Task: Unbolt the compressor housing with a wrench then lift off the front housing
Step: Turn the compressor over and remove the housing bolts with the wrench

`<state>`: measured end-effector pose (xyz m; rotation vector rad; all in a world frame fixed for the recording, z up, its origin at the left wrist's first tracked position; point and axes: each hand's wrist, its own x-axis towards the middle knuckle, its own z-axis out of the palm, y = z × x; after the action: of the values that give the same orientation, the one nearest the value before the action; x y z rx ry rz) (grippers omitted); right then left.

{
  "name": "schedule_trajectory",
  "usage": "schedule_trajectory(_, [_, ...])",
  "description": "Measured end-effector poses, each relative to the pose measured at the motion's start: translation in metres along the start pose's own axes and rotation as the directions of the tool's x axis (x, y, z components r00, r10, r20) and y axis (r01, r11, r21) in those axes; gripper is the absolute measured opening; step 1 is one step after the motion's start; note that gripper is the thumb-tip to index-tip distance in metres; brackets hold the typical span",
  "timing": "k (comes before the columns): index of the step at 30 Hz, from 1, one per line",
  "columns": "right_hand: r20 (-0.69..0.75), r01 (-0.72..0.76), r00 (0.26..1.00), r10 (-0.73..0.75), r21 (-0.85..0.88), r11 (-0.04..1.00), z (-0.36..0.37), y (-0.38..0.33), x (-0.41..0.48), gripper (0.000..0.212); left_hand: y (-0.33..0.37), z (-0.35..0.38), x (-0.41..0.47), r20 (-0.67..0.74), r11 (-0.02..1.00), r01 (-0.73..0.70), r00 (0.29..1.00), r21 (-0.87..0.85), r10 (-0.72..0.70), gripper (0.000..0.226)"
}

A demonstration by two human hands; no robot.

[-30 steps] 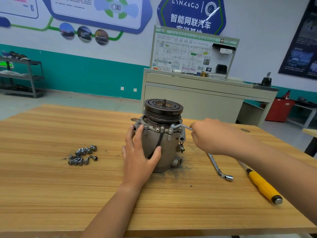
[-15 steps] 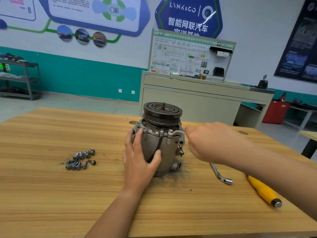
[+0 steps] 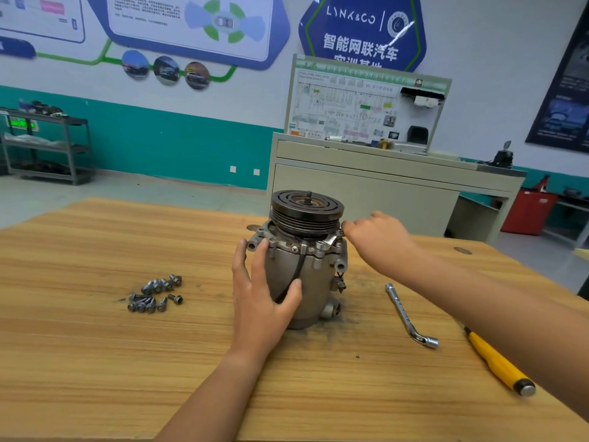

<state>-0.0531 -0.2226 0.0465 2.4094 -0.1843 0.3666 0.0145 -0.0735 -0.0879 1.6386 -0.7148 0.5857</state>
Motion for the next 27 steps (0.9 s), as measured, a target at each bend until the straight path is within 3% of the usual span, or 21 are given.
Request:
schedule_trajectory(3, [-0.062,-0.150,0.985,0.161,0.156,0.976,-0.002,0.012,-0.014,0.015,-0.001,0.000,-0.002,0.013,1.000,-0.006,1.000,-0.016,0.006,0.074])
schedule_trajectory(5, [-0.084,-0.240,0.952,0.293,0.383,0.892,-0.010,0.022,-0.030,0.020,-0.002,0.000,-0.001,0.009,1.000,-0.011,1.000,-0.012,0.011,0.079])
schedule_trajectory(7, [-0.008,-0.232,0.956,0.292,0.589,0.774,-0.022,0.024,-0.044,0.024,-0.001,0.001,-0.001,0.009,1.000,-0.006,1.000,-0.002,0.006,0.079])
schedule_trajectory(8, [0.020,-0.206,0.970,0.242,0.597,0.775,-0.029,0.022,-0.050,0.026,0.000,0.001,-0.001,0.008,1.000,-0.004,1.000,-0.002,0.004,0.078])
schedule_trajectory(11, [0.083,-0.146,0.989,0.121,0.485,0.862,-0.043,0.010,-0.065,0.028,0.001,0.000,-0.001,0.003,1.000,0.006,1.000,0.003,-0.006,0.075])
schedule_trajectory(14, [0.114,-0.133,0.989,0.096,0.379,0.916,-0.045,-0.001,-0.068,0.031,0.001,-0.001,-0.002,-0.002,1.000,0.012,1.000,0.005,-0.012,0.078])
schedule_trajectory(20, [0.156,-0.078,0.987,0.041,0.243,0.967,-0.046,-0.009,-0.054,0.023,0.006,-0.003,-0.001,-0.008,1.000,0.027,1.000,0.000,-0.027,0.073])
schedule_trajectory(25, [0.167,0.057,0.984,-0.058,0.010,0.998,-0.064,-0.017,-0.054,0.007,0.009,-0.004,-0.001,-0.002,0.999,0.039,0.999,0.010,-0.039,0.073])
schedule_trajectory(27, [0.207,0.088,0.975,-0.078,-0.042,0.995,-0.071,-0.024,-0.055,0.019,0.009,-0.005,-0.001,0.005,0.999,0.050,0.999,0.008,-0.051,0.072])
